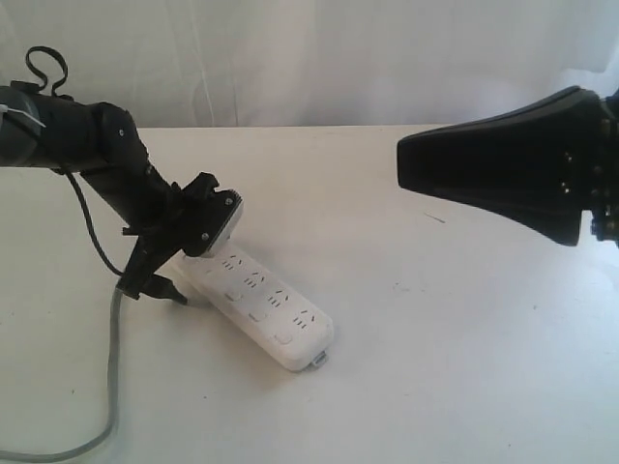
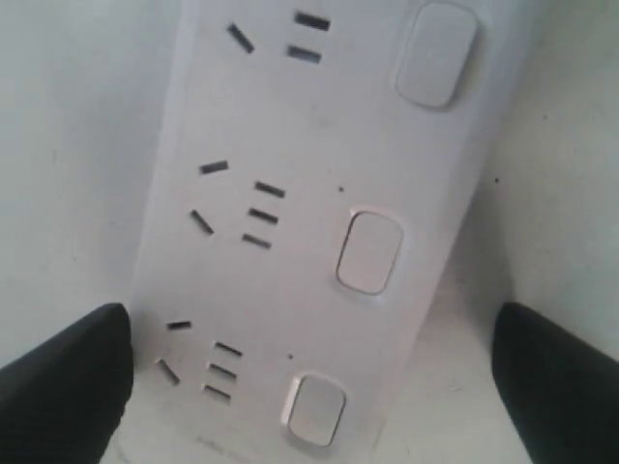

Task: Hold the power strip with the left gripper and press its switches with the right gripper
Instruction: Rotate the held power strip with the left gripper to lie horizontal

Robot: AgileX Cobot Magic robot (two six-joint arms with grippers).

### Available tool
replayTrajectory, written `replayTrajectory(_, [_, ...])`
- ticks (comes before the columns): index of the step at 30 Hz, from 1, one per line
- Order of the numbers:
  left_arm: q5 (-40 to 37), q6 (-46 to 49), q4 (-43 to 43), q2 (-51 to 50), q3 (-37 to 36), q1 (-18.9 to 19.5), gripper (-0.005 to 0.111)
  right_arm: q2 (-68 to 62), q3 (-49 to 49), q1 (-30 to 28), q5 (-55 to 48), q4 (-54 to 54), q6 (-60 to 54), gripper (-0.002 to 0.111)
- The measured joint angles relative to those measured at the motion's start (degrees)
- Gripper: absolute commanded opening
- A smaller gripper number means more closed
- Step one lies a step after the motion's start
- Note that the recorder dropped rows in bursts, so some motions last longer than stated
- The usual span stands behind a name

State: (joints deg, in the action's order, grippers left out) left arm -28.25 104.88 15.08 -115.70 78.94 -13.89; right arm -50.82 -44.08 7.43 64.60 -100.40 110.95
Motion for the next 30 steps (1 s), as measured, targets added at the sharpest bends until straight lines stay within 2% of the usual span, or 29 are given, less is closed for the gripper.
replayTrajectory(2, [-0.2,2.4,1.8,0.0,0.0,0.2,0.079,0.0,0.0,0.0,0.0,0.0,0.0,0.000])
replayTrajectory(7, [1.6,6.3,5.1,-0.5,0.0,0.4,0.020,0.0,0.1,0.0,-0.3,0.0,0.0,0.000])
replayTrajectory(10, [1.7,7.0,6.0,-0.4,0.2,0.1,0.000,0.0,1.3,0.0,-1.0,0.0,-1.1,0.000])
replayTrajectory(13, [1.8,7.0,6.1,-0.4,0.2,0.1,0.002,-1.0,2.9,0.0,-1.7,0.0,-2.2,0.000])
replayTrajectory(17, [2.0,7.1,6.1,-0.4,0.2,0.0,0.025,-2.7,3.9,0.0,-2.1,-0.1,-2.4,0.000])
replayTrajectory(20, [2.2,7.1,6.1,-0.4,0.2,0.0,0.058,-3.0,4.0,0.0,-2.3,-0.1,-2.5,0.000])
replayTrajectory(22, [2.3,7.1,6.5,-0.4,0.2,0.0,0.084,-3.0,4.1,0.0,-2.3,-0.1,-2.5,0.000])
replayTrajectory(23, [2.5,7.1,7.1,-0.5,0.2,0.0,0.091,-3.0,4.1,0.0,-2.3,-0.1,-2.6,0.000])
replayTrajectory(25, [3.4,6.7,8.5,-0.8,0.1,0.0,0.097,-3.0,4.1,0.0,-2.3,-0.1,-2.6,0.000])
replayTrajectory(30, [5.5,4.8,9.8,-0.8,0.1,0.0,0.097,-3.0,4.1,0.0,-2.3,-0.1,-2.6,0.000])
